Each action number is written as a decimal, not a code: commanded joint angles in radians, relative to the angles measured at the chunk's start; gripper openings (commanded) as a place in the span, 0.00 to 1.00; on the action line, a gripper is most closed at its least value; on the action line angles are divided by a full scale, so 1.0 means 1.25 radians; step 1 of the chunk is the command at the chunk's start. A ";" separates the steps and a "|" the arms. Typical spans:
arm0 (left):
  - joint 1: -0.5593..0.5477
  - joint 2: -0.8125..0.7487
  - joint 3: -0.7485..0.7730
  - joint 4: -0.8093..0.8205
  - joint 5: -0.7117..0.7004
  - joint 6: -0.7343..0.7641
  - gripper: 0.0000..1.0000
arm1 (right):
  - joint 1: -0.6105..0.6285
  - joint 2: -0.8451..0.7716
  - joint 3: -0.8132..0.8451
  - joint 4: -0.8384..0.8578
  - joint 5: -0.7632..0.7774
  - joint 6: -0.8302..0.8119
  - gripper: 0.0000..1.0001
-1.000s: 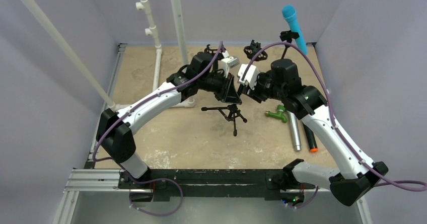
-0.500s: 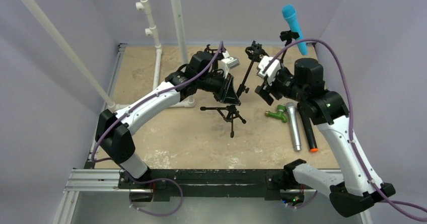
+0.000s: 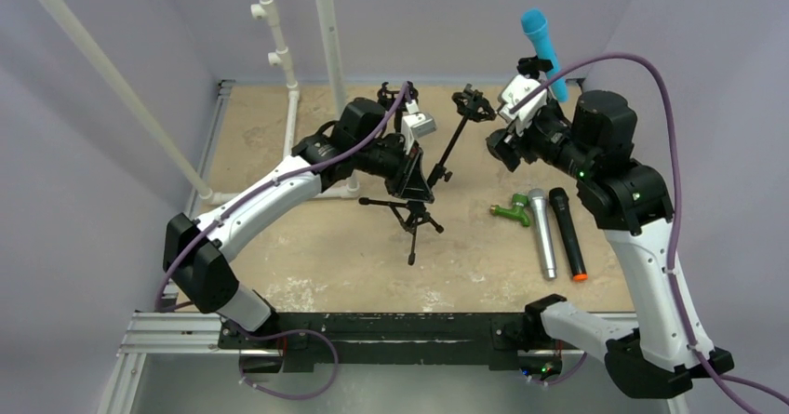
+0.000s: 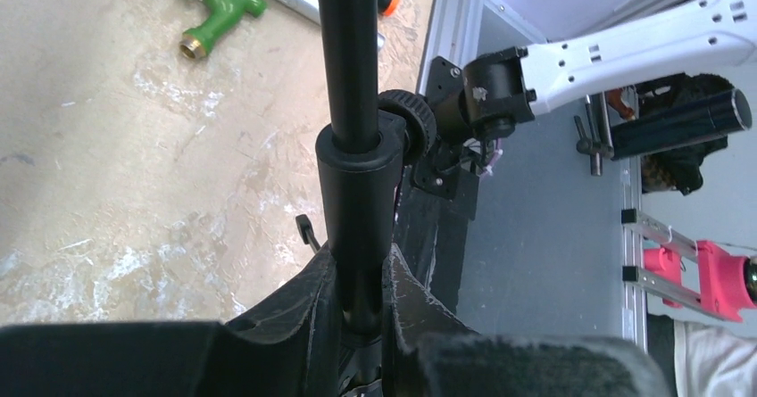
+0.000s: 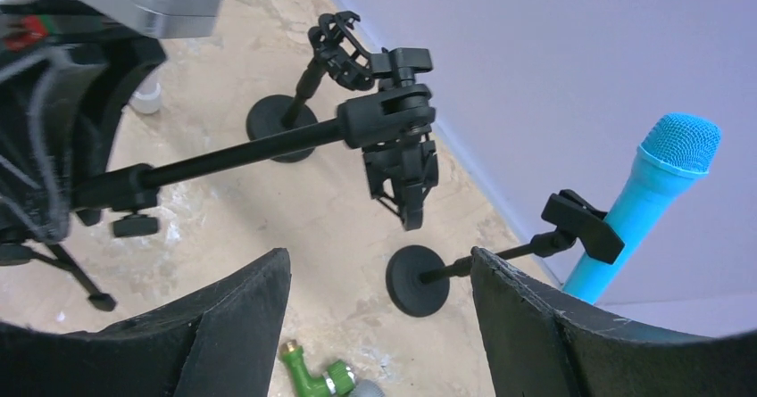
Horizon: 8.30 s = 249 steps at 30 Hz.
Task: Remove the microphone from the stand
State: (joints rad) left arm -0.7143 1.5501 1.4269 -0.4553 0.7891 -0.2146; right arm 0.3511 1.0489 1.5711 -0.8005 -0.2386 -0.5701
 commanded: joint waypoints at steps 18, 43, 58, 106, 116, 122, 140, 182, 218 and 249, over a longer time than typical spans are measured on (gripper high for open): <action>0.000 -0.093 -0.037 -0.016 0.208 0.080 0.00 | -0.004 0.088 0.010 0.060 -0.075 -0.045 0.50; 0.001 0.012 0.119 -0.061 0.042 0.049 0.00 | 0.020 0.053 -0.140 0.009 -0.319 -0.024 0.00; 0.009 0.065 0.188 -0.064 -0.077 0.089 0.00 | 0.034 -0.003 -0.116 -0.041 -0.197 -0.018 0.77; -0.029 -0.006 0.019 0.148 0.059 0.010 0.00 | -0.071 0.083 -0.294 0.355 -0.551 0.526 0.28; -0.029 0.006 0.051 0.100 0.019 0.045 0.46 | -0.073 0.057 -0.283 0.300 -0.428 0.425 0.00; -0.023 -0.020 0.045 0.077 -0.032 0.067 1.00 | -0.072 0.070 -0.257 0.289 -0.293 0.359 0.00; -0.007 -0.091 -0.022 0.066 -0.064 0.109 1.00 | -0.073 0.314 -0.225 0.588 -0.055 0.274 0.00; -0.003 -0.142 -0.072 0.090 -0.091 0.136 1.00 | -0.072 0.496 -0.310 0.747 0.055 0.400 0.85; 0.034 -0.236 -0.083 0.077 -0.162 0.155 1.00 | -0.199 0.187 -0.396 0.612 0.264 0.425 0.88; 0.043 -0.187 -0.096 0.106 -0.139 0.141 1.00 | -0.222 0.491 -0.416 1.085 0.338 0.415 0.68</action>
State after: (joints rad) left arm -0.6674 1.2961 1.2930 -0.3584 0.5949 -0.0334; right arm 0.0818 1.6627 1.0542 0.4091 0.1490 -0.0441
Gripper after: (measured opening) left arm 0.998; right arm 0.715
